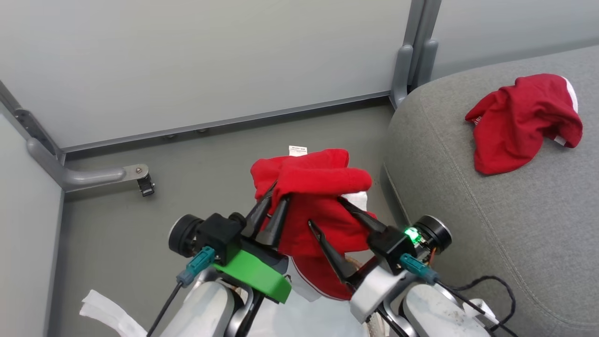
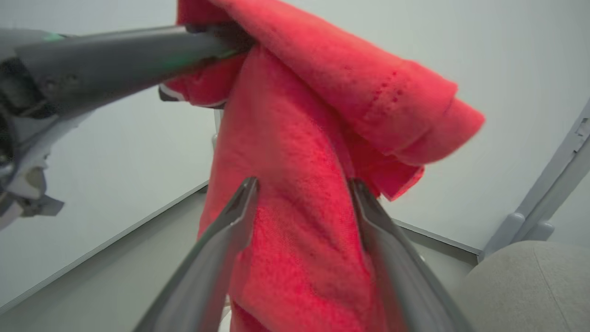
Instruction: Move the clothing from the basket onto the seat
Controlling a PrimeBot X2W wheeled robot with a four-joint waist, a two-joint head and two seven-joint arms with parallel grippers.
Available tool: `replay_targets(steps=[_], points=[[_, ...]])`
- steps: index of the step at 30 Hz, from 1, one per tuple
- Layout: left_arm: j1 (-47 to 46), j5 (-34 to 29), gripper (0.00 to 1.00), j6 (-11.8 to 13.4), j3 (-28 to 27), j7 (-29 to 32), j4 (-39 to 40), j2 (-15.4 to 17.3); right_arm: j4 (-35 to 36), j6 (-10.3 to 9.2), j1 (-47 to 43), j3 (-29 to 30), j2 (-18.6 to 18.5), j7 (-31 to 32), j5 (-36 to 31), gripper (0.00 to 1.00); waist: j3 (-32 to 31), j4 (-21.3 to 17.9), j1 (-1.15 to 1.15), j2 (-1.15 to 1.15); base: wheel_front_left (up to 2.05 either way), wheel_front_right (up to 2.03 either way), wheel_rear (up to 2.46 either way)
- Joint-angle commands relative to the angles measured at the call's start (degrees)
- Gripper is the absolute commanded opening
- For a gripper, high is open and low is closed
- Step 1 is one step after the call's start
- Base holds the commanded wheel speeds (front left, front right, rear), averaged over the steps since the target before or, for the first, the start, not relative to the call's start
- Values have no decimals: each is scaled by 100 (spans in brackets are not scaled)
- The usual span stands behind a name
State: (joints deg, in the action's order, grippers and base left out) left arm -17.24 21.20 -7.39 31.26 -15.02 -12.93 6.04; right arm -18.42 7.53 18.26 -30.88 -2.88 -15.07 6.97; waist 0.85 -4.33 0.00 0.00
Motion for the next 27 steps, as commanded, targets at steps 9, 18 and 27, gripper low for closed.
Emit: replay_targets(steps=[9,18,27], points=[[-142,332,0,-17,553,-21,-14,-138,-901,-8,767,-510,-12,-14,457,0,20,493,0,0,0,0,0],[40,175,100,-17,275,-13,-85,-67,-579,-8,499,-53,-13,-13,482,0,51,97,0,0,0,0,0],[240,-83,100,-17,-57,-12,-58,-27,-178,-8,121,387,-12,-14,183,0,210,-1271,0,0,0,0,0]])
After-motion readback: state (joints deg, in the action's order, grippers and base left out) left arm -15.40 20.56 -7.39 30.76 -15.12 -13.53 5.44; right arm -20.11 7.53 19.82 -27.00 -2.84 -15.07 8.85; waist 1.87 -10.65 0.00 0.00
